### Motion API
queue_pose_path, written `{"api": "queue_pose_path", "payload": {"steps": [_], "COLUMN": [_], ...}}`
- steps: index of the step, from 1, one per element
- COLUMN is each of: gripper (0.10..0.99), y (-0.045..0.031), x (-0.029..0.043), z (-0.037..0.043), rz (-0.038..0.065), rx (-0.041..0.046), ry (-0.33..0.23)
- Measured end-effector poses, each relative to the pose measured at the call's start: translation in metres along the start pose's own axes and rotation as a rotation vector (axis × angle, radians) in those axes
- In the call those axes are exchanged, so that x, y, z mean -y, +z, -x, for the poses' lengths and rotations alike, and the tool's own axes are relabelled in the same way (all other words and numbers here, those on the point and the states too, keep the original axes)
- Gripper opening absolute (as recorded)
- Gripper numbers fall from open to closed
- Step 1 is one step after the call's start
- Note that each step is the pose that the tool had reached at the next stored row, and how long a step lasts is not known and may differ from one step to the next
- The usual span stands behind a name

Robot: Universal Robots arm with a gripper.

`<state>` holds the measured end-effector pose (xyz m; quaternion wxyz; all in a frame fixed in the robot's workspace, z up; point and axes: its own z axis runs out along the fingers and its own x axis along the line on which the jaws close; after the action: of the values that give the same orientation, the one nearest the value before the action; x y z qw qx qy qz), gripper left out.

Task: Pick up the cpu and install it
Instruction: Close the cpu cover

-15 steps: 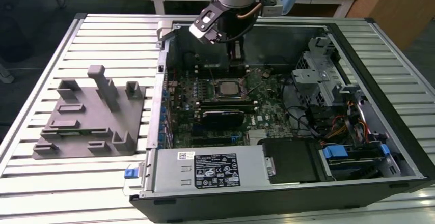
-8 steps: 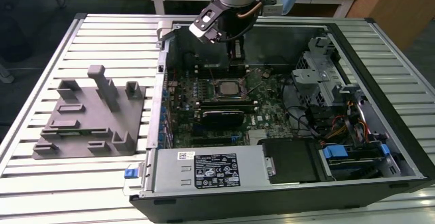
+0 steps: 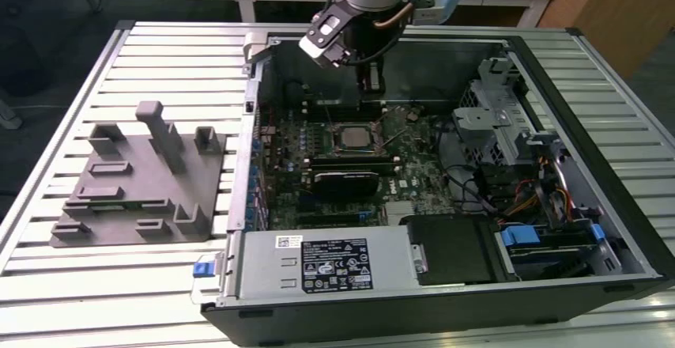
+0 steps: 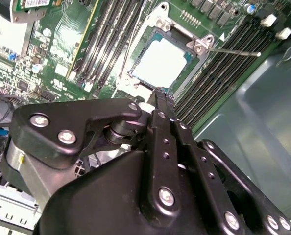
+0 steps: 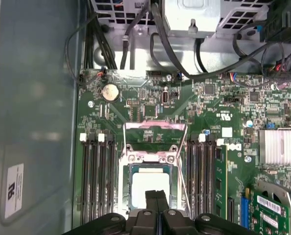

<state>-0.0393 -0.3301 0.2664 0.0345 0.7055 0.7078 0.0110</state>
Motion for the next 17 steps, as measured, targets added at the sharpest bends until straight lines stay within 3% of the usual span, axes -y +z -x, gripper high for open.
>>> {"api": "queue_pose_path", "payload": {"steps": [17], "gripper": [0.106], "y": [0.0017], "x": [-0.0259], "z": [0.0001], "rz": [0.000], "rx": [0.0000], "ry": [0.000]}}
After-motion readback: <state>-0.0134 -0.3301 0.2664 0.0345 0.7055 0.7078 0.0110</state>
